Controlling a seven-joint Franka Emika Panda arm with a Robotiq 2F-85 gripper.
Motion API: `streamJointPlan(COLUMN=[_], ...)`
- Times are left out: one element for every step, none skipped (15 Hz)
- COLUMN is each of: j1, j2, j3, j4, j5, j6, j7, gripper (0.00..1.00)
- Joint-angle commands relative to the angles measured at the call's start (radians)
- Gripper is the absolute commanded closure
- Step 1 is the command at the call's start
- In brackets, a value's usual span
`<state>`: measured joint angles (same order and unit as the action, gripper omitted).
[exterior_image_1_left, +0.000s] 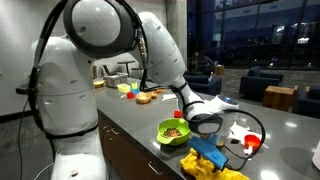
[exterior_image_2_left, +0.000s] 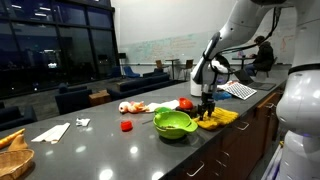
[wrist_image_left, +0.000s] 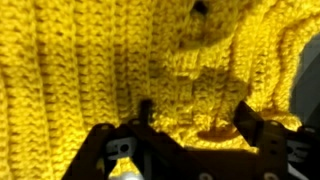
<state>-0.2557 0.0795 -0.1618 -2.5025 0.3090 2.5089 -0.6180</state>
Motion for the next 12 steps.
streamJointPlan(j1=[0.014,0.014,0.013,0.013,0.012,0.011,0.011,0.011,0.012,0.013,0.016,0.019], j2=[0.063,0.060,0.058,0.053,0.051,0.050,0.047,0.044,0.040,0.033,0.019,0.004], j3=[0.013,0.013,0.013,0.012,0.012,0.012,0.012,0.011,0.011,0.012,0.012,0.011], j4=[-0.030,-0.030,-0.030,-0.031,-0.030,-0.030,-0.030,-0.028,-0.026,-0.026,-0.026,-0.024], j5=[0.049,0.050,0.053,0.052,0.055,0.054,0.053,0.047,0.042,0.030,0.015,-0.002], j6=[0.064,0.065,0.068,0.069,0.071,0.072,0.073,0.073,0.067,0.064,0.060,0.051], j7=[-0.027,-0.029,-0.033,-0.032,-0.036,-0.036,-0.037,-0.035,-0.034,-0.028,-0.028,-0.021], gripper=[0.45,0.50,0.57,0.63,0.71,0.78,0.85,0.95,1.00,1.00,0.98,0.98])
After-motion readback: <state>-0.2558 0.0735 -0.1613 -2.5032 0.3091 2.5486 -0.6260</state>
